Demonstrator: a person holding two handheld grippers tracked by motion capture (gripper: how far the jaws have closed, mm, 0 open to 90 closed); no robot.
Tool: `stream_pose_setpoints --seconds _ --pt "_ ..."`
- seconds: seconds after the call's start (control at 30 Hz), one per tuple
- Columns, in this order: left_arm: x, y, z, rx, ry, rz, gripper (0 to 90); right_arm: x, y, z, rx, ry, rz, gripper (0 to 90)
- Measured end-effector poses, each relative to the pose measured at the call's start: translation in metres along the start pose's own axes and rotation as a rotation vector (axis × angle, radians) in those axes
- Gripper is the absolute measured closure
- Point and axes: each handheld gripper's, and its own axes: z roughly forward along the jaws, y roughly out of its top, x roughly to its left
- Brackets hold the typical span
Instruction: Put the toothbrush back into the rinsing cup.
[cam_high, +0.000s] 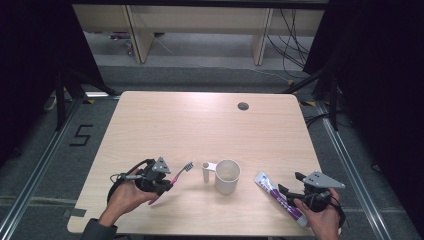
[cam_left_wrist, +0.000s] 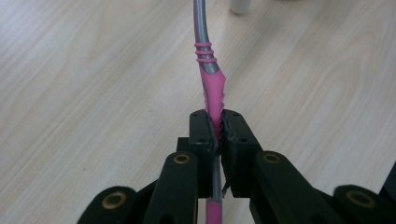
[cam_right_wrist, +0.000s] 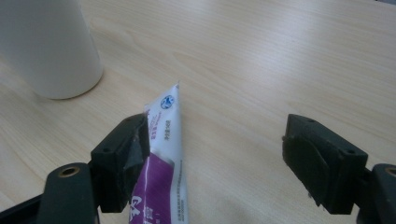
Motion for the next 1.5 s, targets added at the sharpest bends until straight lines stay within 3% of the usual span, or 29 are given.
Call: stream_pose_setpoints --seconds 0.1,0.13,0.27,0.37,0.4,0.53,0.57,0.63,0.8,0.87,0.97,1.03,1.07,1.17,1.33,1.5 --pt "0.002 -0.001 -0.002 -0.021 0.001 -0.004 82.8 0.000 0.000 0.000 -0.002 -0.001 0.001 24.2" --pt "0.002 -0.002 -0.001 -0.047 0.019 -0.014 82.8 0.000 0.000 0.000 -0.001 -0.001 0.002 24.2" --pt "0.003 -0.003 -0.003 -0.036 0.013 -0.004 82.8 0.001 0.000 0.001 -0.001 0.003 0.012 24.2" --pt "0.003 -0.003 -0.002 -0.065 0.020 -0.011 82.9 -0.003 0.000 0.002 -0.025 -0.012 -0.046 24.3" --pt "0.004 -0.004 -0.001 -0.074 0.023 -0.011 82.8 -0.002 0.000 0.003 -0.010 0.007 -0.022 24.3" --pt "0.005 -0.004 -0.003 -0.089 0.044 -0.016 82.8 -0.002 0.000 0.002 -0.012 0.005 -0.024 24.5" --pt "0.005 -0.004 -0.003 -0.095 0.049 -0.020 82.8 0.000 0.000 0.002 -0.002 0.001 0.007 24.5" --pt "0.006 -0.004 -0.003 -0.116 0.064 -0.020 82.8 -0.003 0.000 0.003 -0.011 0.006 -0.019 24.5" --pt "0.008 -0.006 -0.002 -0.152 0.081 -0.030 82.8 -0.003 0.000 0.003 -0.012 0.010 -0.025 24.5" --pt "0.009 -0.006 -0.002 -0.157 0.076 -0.033 82.8 0.000 0.000 0.002 -0.005 0.001 0.002 24.5" --pt "0.010 -0.007 -0.003 -0.176 0.100 -0.036 82.8 -0.003 0.000 0.003 -0.012 0.005 -0.019 24.5" --pt "0.013 -0.007 -0.005 -0.208 0.103 -0.051 82.8 -0.003 0.000 0.003 -0.014 0.010 -0.030 24.5" --pt "0.014 -0.008 -0.005 -0.229 0.102 -0.069 82.8 -0.002 0.000 0.002 -0.008 0.001 -0.008 24.5" --pt "0.017 -0.009 -0.007 -0.252 0.113 -0.069 82.8 -0.004 0.000 0.003 -0.015 0.010 -0.033 24.6" --pt "0.018 -0.009 -0.008 -0.320 0.138 -0.108 82.8 -0.003 0.000 0.003 -0.014 0.010 -0.031 24.6" --pt "0.019 -0.009 -0.010 -0.361 0.137 -0.131 82.8 -0.003 0.000 0.003 -0.013 0.011 -0.027 24.6"
